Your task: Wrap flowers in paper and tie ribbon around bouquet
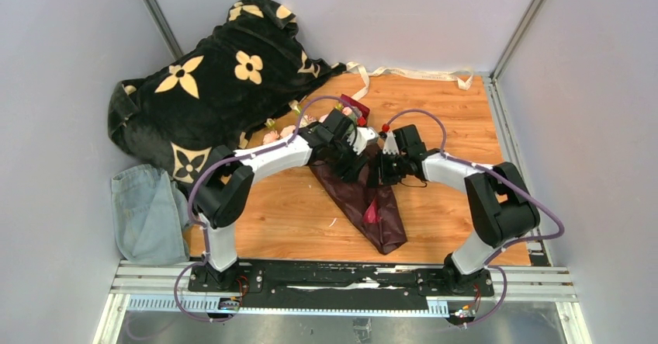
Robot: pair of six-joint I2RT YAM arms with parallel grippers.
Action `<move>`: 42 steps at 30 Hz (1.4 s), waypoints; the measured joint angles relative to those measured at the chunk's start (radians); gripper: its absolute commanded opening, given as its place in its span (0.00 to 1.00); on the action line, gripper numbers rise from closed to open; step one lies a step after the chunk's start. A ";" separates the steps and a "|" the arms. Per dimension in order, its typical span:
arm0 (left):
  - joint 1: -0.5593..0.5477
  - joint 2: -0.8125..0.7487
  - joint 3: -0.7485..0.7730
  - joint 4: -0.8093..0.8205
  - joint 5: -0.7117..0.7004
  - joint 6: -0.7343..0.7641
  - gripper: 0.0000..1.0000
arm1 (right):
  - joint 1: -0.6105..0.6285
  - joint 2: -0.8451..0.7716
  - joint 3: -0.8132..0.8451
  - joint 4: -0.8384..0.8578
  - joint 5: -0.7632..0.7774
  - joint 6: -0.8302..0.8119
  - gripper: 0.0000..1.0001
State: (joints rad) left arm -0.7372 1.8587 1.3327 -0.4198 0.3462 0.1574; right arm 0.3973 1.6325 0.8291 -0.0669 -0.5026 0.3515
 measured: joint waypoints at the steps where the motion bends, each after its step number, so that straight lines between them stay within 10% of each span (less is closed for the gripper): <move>1: -0.001 0.008 0.002 0.016 -0.003 -0.007 0.60 | 0.001 -0.013 0.000 -0.010 0.002 0.000 0.11; 11: -0.008 0.178 0.094 0.060 -0.064 -0.059 0.60 | 0.113 -0.351 0.000 -0.216 0.204 0.000 0.28; 16: -0.009 0.190 0.109 0.060 -0.070 -0.072 0.60 | 0.311 -0.484 -0.018 -0.371 0.401 0.058 0.68; 24: -0.009 0.192 0.109 0.060 -0.071 -0.079 0.60 | 0.573 -0.500 -0.062 -0.539 0.571 0.205 0.76; 26: -0.009 0.192 0.109 0.061 -0.071 -0.079 0.60 | 0.596 -0.468 -0.062 -0.536 0.589 0.225 0.70; 33: -0.009 0.192 0.109 0.061 -0.077 -0.076 0.60 | 0.600 -0.389 -0.064 -0.558 0.735 0.288 0.00; 42: -0.013 0.192 0.109 0.068 -0.122 -0.041 0.60 | 0.445 -0.478 -0.230 -0.494 0.725 0.349 0.00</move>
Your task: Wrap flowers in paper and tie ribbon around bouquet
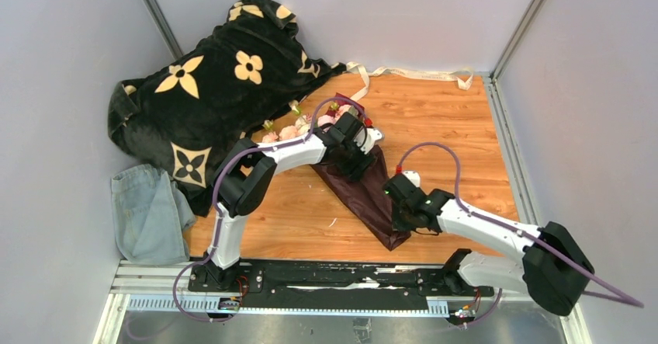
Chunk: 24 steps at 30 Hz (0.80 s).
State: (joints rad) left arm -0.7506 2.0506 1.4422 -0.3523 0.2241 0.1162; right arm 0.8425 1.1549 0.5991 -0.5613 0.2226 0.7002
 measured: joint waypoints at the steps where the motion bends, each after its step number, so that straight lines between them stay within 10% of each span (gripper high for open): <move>1: -0.001 0.000 0.000 0.000 -0.003 0.005 0.60 | -0.040 -0.022 -0.036 0.037 -0.032 0.010 0.00; 14: -0.003 0.019 0.022 0.007 -0.052 0.040 0.60 | -0.350 -0.280 -0.222 0.115 -0.259 0.077 0.26; 24: 0.017 0.019 0.022 0.014 -0.071 0.060 0.61 | -0.329 -0.269 0.070 -0.072 -0.120 -0.075 0.26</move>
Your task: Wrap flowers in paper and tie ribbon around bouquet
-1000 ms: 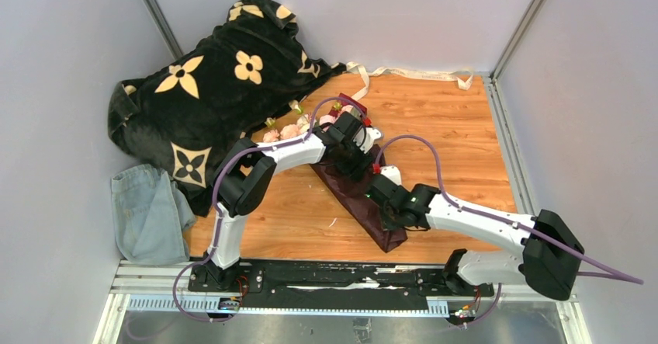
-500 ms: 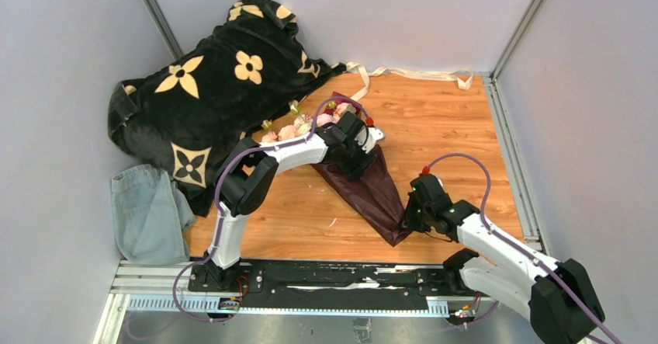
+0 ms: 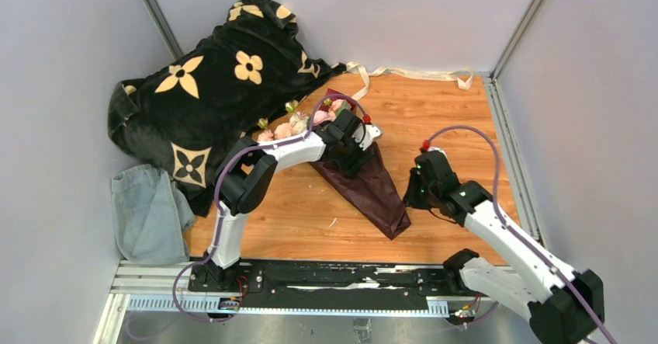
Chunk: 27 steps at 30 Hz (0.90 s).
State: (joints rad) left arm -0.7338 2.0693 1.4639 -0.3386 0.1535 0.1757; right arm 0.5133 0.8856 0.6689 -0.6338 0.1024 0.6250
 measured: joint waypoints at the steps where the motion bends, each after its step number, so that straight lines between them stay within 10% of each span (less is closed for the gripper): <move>1: 0.000 0.000 0.000 0.000 -0.001 0.000 0.61 | 0.013 0.036 0.015 0.028 -0.026 -0.045 0.26; 11: 0.000 0.000 0.001 -0.003 -0.001 0.008 0.61 | -0.048 0.509 0.134 0.242 -0.272 -0.300 0.56; 24: 0.000 0.000 0.000 -0.004 0.001 0.012 0.61 | -0.174 0.735 0.244 0.353 -0.430 -0.479 0.57; 27: 0.000 0.000 0.000 -0.005 0.002 0.015 0.62 | -0.178 0.774 0.271 0.372 -0.451 -0.500 0.39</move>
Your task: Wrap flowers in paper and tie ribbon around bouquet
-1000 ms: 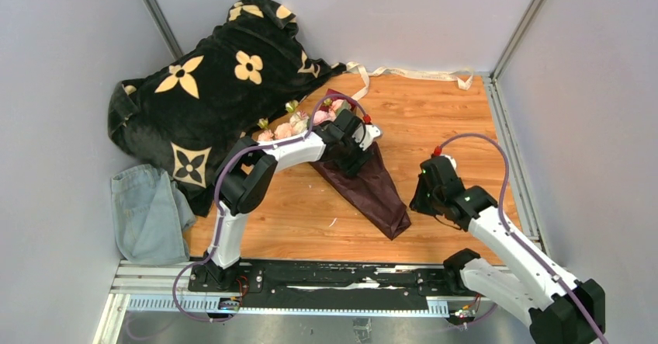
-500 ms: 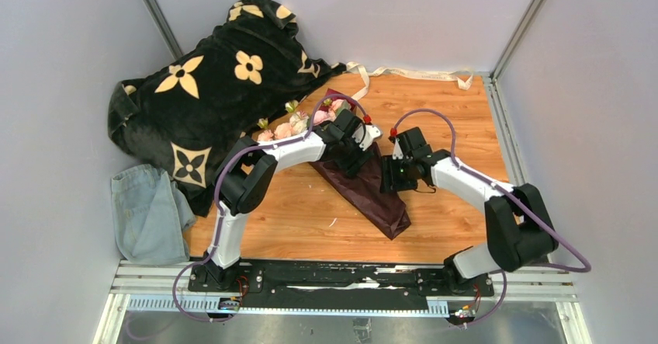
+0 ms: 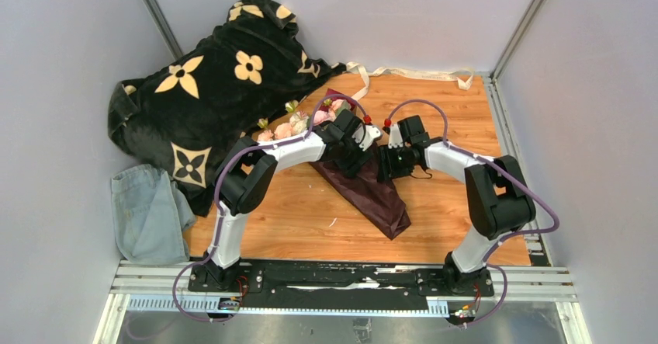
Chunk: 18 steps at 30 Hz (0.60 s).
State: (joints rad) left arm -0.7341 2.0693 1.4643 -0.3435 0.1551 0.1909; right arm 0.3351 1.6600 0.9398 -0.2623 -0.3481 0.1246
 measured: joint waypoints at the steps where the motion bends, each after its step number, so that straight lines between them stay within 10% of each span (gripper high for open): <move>1: 0.000 0.000 0.000 0.000 0.000 0.000 0.62 | 0.000 0.007 0.003 0.006 -0.009 -0.007 0.26; 4: 0.000 0.000 0.000 -0.002 -0.001 0.007 0.62 | -0.002 0.039 0.010 0.025 -0.061 -0.019 0.00; 18: 0.007 -0.090 0.090 -0.225 -0.027 0.139 0.78 | 0.005 -0.126 -0.301 0.250 -0.200 0.238 0.00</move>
State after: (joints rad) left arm -0.7269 1.9793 1.5543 -0.5682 0.1284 0.3302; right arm 0.3405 1.5345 0.6392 -0.0124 -0.5476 0.3626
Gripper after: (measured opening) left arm 0.780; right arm 0.007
